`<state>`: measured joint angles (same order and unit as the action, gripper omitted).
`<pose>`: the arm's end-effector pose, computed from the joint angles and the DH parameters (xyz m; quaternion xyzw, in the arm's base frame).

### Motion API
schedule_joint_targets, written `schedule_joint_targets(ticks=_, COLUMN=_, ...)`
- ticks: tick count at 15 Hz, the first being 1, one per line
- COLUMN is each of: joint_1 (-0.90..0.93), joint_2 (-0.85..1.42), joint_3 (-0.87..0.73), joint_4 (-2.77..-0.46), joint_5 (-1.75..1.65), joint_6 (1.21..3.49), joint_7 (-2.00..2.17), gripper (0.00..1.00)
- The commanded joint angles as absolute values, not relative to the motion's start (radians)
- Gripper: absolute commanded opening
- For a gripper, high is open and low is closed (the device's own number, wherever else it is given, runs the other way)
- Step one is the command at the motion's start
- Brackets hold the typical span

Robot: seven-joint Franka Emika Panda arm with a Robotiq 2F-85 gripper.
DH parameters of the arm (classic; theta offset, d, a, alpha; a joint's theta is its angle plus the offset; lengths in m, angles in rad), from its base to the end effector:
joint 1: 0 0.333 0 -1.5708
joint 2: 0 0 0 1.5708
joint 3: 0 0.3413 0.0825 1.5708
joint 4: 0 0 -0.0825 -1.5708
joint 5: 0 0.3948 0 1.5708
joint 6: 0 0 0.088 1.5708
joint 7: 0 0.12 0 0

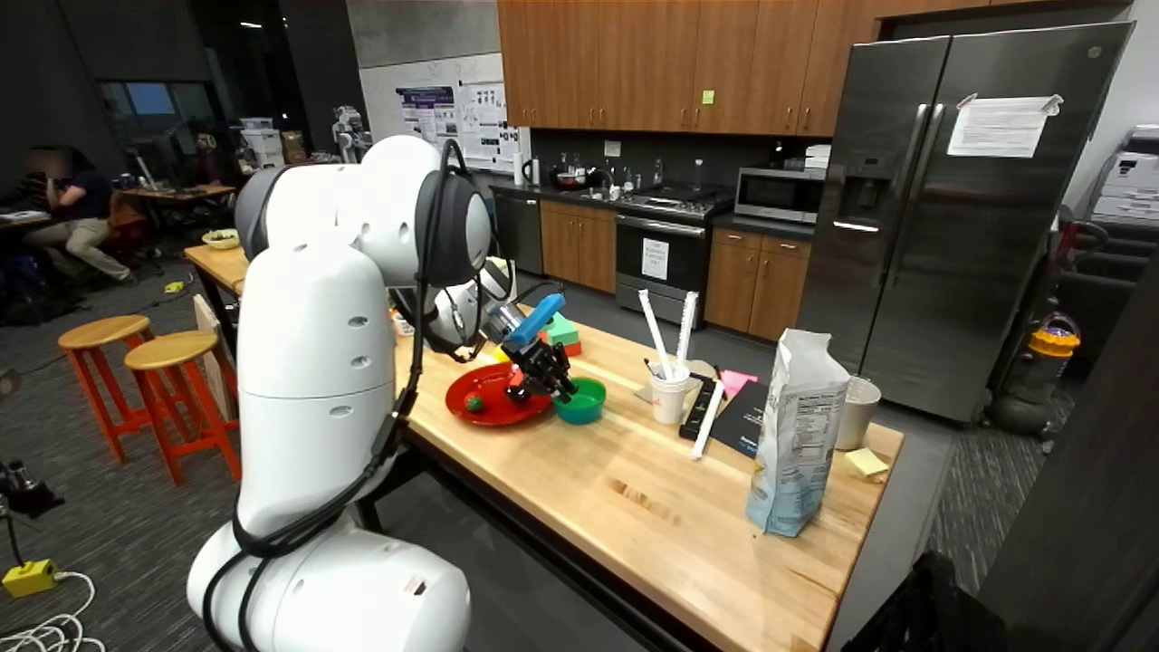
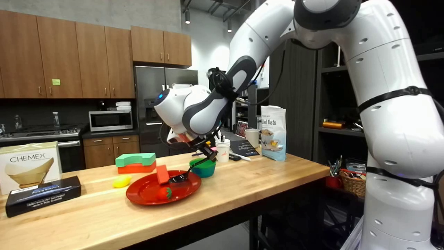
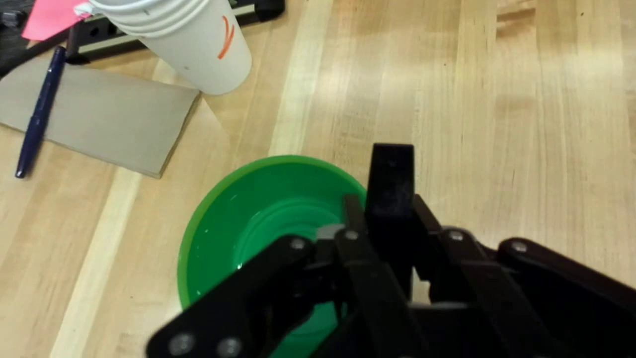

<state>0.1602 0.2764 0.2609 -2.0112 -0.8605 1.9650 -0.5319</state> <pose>0.5615 0.1822 0.3213 0.7088 0.6123 -0.1534 0.3149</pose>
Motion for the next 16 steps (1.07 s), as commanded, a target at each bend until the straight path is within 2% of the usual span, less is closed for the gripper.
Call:
schedule_joint_targets(ticks=1, joint_1=0.175, joint_2=0.226, joint_3=0.236, joint_4=-2.042, joint_5=-0.903, joint_6=2.01, joint_7=-0.495, gripper=0.06)
schedule_joint_targets(ticks=5, joint_1=0.22, joint_2=0.199, joint_3=0.222, joint_4=-2.047, joint_5=-1.152, joint_6=1.951, joint_7=-0.368, gripper=0.06)
schedule_joint_targets(ticks=6, joint_1=0.203, joint_2=0.245, joint_3=0.233, joint_4=-2.013, joint_5=-1.078, joint_6=1.972, joint_7=-0.419, gripper=0.06)
schedule_joint_targets(ticks=7, joint_1=0.207, joint_2=0.243, joint_3=0.233, joint_4=-2.012, joint_5=-1.088, joint_6=1.968, joint_7=-0.409, gripper=0.25)
schedule_joint_targets(ticks=11, joint_1=0.209, joint_2=0.252, joint_3=0.233, joint_4=-2.012, joint_5=-1.085, joint_6=1.969, joint_7=-0.409, gripper=0.25)
schedule_joint_targets(ticks=12, joint_1=0.209, joint_2=0.253, joint_3=0.233, joint_4=-2.012, joint_5=-1.085, joint_6=1.969, joint_7=-0.409, gripper=0.06)
schedule_joint_targets(ticks=16, joint_1=0.211, joint_2=0.276, joint_3=0.243, joint_4=-2.003, joint_5=-1.072, joint_6=2.011, joint_7=-0.42, gripper=0.06)
